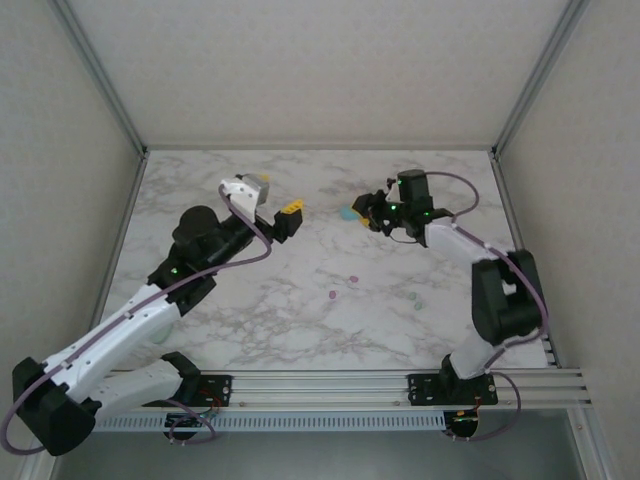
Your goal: Insert the wireless bluetooth earbuds into the charging case
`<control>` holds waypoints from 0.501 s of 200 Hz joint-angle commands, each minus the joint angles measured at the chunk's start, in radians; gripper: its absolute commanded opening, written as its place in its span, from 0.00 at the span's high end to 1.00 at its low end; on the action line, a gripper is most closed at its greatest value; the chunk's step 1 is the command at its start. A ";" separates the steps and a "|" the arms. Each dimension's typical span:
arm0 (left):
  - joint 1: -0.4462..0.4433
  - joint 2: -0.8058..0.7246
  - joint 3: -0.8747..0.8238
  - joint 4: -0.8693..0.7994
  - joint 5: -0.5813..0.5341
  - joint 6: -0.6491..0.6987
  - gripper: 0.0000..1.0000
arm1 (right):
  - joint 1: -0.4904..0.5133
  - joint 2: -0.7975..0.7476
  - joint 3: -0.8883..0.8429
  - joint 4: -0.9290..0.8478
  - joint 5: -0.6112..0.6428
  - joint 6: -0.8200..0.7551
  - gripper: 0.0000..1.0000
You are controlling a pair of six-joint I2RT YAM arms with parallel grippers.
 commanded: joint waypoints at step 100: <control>0.092 -0.079 0.080 -0.441 -0.357 -0.320 0.00 | -0.001 0.406 0.234 0.010 -0.017 -0.106 0.84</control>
